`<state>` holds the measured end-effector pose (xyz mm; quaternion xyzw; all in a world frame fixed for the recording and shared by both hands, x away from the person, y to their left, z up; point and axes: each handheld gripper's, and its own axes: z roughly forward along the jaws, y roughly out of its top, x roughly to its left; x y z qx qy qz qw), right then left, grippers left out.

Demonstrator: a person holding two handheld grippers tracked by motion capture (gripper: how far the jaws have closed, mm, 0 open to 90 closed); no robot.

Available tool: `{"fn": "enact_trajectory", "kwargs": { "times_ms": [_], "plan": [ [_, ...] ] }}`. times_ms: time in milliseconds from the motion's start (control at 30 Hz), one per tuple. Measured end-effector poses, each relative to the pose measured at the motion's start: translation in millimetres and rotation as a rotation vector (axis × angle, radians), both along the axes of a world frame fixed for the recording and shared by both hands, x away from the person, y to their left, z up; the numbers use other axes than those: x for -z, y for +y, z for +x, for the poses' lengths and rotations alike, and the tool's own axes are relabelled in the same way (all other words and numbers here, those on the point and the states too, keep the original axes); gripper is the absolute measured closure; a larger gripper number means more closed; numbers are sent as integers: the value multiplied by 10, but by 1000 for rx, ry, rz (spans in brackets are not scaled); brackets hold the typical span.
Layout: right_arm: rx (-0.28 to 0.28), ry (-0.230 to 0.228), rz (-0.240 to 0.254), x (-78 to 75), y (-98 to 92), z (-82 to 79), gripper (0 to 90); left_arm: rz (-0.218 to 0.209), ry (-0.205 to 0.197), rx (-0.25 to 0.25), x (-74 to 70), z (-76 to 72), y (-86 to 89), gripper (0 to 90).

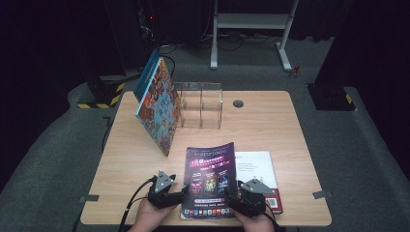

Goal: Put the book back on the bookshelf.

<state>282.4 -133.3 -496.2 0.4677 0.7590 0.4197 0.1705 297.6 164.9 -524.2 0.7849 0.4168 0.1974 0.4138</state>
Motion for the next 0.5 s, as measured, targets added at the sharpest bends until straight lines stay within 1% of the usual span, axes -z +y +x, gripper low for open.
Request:
{"fn": "enact_trajectory", "kwargs": {
  "times_ms": [33, 67, 100, 133, 200, 233, 267, 300, 400, 500],
  "plan": [
    [-2, 2, -1, -2, -4, 0, 412, -11, 22, 13, 5, -2, -22, 298],
    [-1, 2, 0, -2, -7, -1, 412, -6, 42, 19, 14, -3, -51, 293],
    [-4, -1, -5, -1, -13, -1, 412, 10, 41, 16, 17, -10, -77, 282],
    [-3, -2, -4, -1, -13, -2, 412, 15, 34, 19, 12, -10, -82, 280],
    [-1, 1, -4, -2, -11, -6, 411, -9, 72, 26, 18, 9, -95, 278],
    [-1, -1, -5, -1, -9, -8, 410, 18, 74, 33, 22, 22, -104, 271],
    [-4, -8, -11, 1, -8, -7, 411, 18, 79, 38, 23, 23, -112, 269],
    [-6, -7, -10, 2, -6, -9, 411, 8, 84, 34, 26, 19, -123, 268],
    [-10, -6, -4, 6, 14, -18, 416, 11, 92, 43, 27, 35, -121, 267],
    [-7, -12, -12, 6, 22, -18, 429, 13, 91, 60, 28, 31, -142, 266]
  ]
}}
